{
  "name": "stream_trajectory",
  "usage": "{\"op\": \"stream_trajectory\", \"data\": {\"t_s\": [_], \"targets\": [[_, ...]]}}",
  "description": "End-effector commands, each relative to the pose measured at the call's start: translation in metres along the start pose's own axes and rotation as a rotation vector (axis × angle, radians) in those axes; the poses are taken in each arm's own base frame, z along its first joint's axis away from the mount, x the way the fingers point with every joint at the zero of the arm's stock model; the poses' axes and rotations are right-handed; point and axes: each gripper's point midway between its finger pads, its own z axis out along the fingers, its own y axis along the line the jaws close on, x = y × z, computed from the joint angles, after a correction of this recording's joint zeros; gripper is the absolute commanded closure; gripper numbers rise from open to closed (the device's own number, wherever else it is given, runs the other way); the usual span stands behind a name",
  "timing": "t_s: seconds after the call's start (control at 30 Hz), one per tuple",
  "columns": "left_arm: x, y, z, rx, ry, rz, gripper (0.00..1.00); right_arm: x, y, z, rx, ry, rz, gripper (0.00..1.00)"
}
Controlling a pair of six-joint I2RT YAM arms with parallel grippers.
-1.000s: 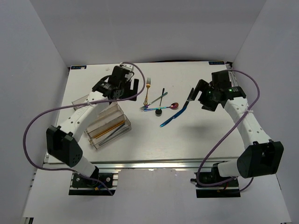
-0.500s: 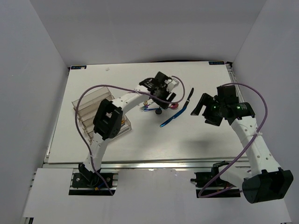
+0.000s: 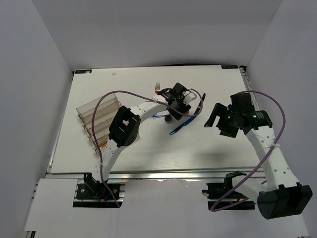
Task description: Sort the eating utensils into containers
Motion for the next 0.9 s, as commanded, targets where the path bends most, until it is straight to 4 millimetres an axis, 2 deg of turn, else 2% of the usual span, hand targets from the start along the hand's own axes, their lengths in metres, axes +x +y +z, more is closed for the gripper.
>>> {"op": "stream_trajectory", "data": {"t_s": [0.0, 0.13, 0.27, 0.33, 0.5, 0.6, 0.67, 0.77, 0.8, 0.87], "targets": [[-0.009, 0.004, 0.0, 0.009, -0.021, 0.024, 0.34, 0.003, -0.001, -0.005, -0.003, -0.004, -0.018, 0.11], [0.005, 0.003, 0.011, 0.044, 0.012, 0.026, 0.41, 0.006, -0.001, -0.004, -0.005, 0.004, -0.015, 0.11], [0.008, 0.003, 0.015, 0.085, 0.024, 0.005, 0.59, 0.007, -0.002, -0.004, -0.003, 0.008, -0.011, 0.11], [0.013, -0.002, 0.016, 0.113, 0.037, 0.005, 0.63, 0.007, -0.002, -0.004, -0.005, 0.005, -0.012, 0.11], [0.04, -0.01, 0.015, 0.141, 0.118, -0.007, 0.74, 0.005, 0.004, -0.003, -0.034, 0.0, -0.005, 0.11], [0.047, -0.01, 0.014, 0.115, 0.134, -0.014, 0.93, 0.004, 0.007, 0.001, -0.052, 0.001, 0.005, 0.11], [0.039, -0.012, 0.008, 0.096, 0.12, -0.012, 1.0, 0.005, 0.008, 0.003, -0.061, 0.006, 0.008, 0.11], [0.003, -0.007, -0.011, 0.027, 0.037, -0.012, 1.0, 0.004, 0.01, 0.006, -0.072, -0.004, 0.021, 0.11], [-0.017, -0.004, -0.021, 0.011, -0.016, -0.014, 1.0, 0.003, 0.011, 0.007, -0.077, -0.009, 0.021, 0.11], [-0.04, 0.002, -0.039, -0.043, -0.077, -0.025, 1.0, -0.002, 0.014, 0.007, -0.09, -0.03, 0.022, 0.11]]}}
